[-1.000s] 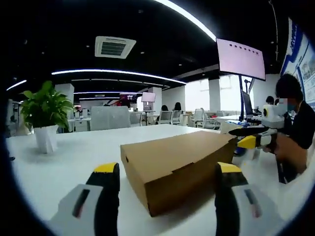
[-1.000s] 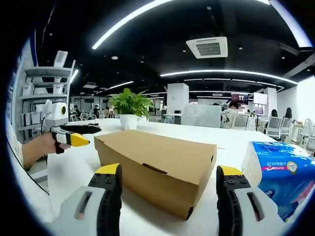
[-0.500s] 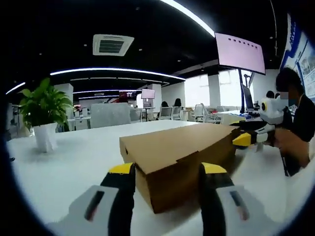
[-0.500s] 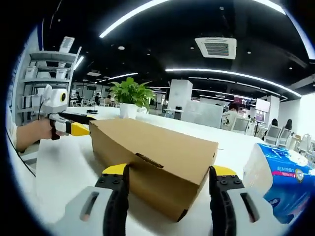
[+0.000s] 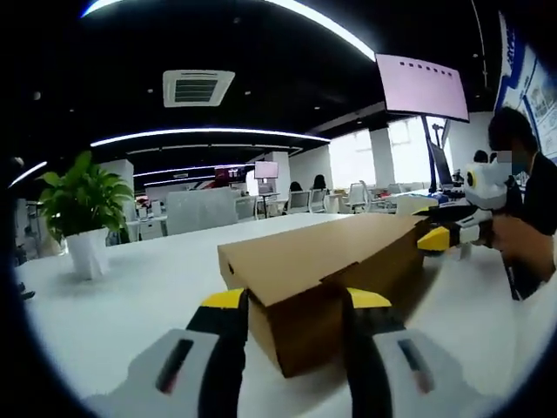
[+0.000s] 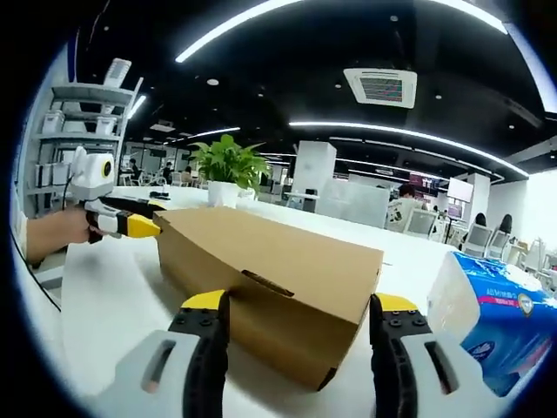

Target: Operate the shoe box by opening the lid, removing the specified soft item, and placing it in the target area until the item is outside and the box remains undamaged.

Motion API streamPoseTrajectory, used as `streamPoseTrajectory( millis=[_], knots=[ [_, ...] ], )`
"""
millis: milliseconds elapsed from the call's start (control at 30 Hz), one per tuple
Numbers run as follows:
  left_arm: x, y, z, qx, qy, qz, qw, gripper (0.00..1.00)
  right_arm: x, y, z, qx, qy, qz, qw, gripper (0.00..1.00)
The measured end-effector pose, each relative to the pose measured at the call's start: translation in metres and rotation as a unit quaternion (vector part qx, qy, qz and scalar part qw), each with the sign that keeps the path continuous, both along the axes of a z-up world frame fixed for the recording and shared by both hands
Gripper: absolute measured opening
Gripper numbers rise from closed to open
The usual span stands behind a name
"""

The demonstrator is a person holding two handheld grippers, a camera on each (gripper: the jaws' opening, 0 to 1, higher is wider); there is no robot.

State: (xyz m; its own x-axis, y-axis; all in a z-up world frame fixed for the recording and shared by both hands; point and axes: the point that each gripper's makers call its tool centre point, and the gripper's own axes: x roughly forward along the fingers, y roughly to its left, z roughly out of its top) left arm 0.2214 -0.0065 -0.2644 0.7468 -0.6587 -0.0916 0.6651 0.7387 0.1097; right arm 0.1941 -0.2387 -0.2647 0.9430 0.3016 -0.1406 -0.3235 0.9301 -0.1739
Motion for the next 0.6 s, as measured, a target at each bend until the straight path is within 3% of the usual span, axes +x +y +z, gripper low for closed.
streamPoseTrajectory(
  millis=[600],
  knots=[
    [-0.014,-0.006,0.002,-0.006,-0.003,-0.001,1.0000,0.44,-0.017,-0.005,0.002,0.016,-0.006,0.001,0.9998,0.65]
  ],
)
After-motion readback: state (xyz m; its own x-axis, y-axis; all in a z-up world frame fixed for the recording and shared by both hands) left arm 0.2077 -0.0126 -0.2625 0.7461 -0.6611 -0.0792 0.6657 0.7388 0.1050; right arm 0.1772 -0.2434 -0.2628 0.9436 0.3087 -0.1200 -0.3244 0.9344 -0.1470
